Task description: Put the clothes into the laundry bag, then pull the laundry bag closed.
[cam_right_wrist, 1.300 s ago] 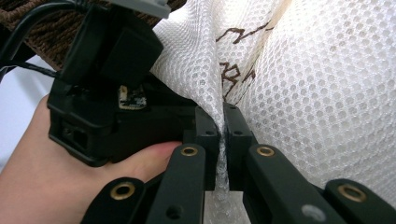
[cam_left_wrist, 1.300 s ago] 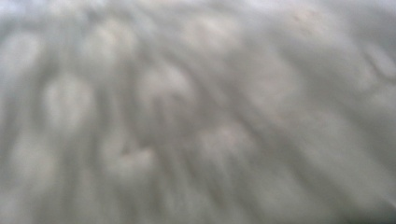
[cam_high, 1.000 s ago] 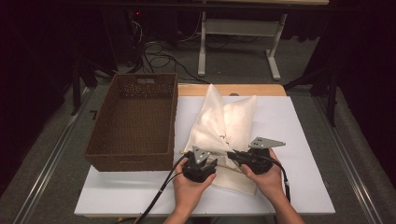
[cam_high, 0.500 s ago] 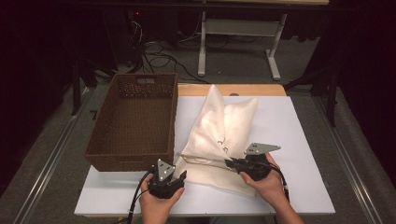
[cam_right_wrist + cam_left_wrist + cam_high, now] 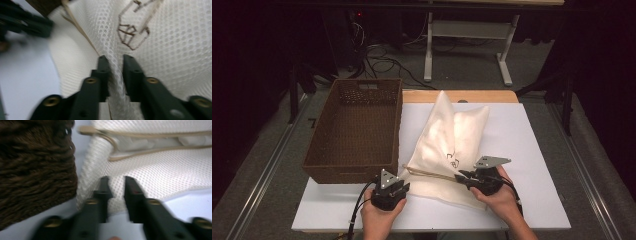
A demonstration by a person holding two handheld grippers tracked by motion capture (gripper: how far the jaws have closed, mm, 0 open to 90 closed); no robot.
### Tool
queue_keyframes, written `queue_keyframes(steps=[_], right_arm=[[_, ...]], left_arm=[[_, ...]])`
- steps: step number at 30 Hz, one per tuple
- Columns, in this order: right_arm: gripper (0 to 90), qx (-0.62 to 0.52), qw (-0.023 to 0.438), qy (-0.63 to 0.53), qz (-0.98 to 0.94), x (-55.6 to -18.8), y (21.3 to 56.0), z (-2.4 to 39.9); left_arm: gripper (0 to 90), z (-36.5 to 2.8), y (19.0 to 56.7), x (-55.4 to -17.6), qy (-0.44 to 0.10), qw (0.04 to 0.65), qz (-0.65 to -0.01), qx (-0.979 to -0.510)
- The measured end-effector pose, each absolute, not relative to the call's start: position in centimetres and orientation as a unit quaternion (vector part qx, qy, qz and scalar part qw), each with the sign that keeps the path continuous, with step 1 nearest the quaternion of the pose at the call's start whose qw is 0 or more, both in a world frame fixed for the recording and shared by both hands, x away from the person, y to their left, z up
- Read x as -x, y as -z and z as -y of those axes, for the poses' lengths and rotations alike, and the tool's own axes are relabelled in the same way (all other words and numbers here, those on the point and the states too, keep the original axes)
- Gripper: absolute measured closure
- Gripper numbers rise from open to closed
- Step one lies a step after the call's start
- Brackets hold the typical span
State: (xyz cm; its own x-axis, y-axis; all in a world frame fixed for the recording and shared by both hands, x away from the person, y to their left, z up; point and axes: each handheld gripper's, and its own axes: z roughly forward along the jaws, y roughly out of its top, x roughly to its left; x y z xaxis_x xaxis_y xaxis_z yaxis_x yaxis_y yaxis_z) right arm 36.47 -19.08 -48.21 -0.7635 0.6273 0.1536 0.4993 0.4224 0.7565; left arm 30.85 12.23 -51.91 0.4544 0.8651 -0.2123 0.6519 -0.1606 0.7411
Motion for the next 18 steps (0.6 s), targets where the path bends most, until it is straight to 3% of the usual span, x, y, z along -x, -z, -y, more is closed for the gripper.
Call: queue_keyframes(steps=[1,2,8,12,15,18], right_arm=[[61.3,-0.330,0.078,-0.439,-0.832,-36.2,47.8,19.1],[51.1,-0.322,0.083,-0.465,-0.820,-35.7,47.0,19.1],[36.8,-0.303,0.104,-0.507,-0.800,-34.5,44.7,18.8],[34.9,-0.304,0.119,-0.512,-0.795,-33.7,43.9,18.2],[37.0,-0.305,0.118,-0.506,-0.798,-33.5,44.1,17.7],[39.6,-0.303,0.116,-0.494,-0.807,-33.3,44.5,16.8]], left_arm=[[90.0,-12.2,51.9,-30.9,-0.112,0.409,-0.499,-0.756],[90.0,-12.1,51.9,-30.7,-0.103,0.410,-0.489,-0.763],[90.0,-9.9,49.9,-29.0,-0.112,0.432,-0.416,-0.792],[89.7,-10.6,49.9,-29.0,-0.135,0.423,-0.439,-0.781],[65.0,-12.2,50.5,-29.6,-0.148,0.419,-0.477,-0.759],[55.6,-13.3,50.8,-30.1,-0.148,0.421,-0.498,-0.744]])
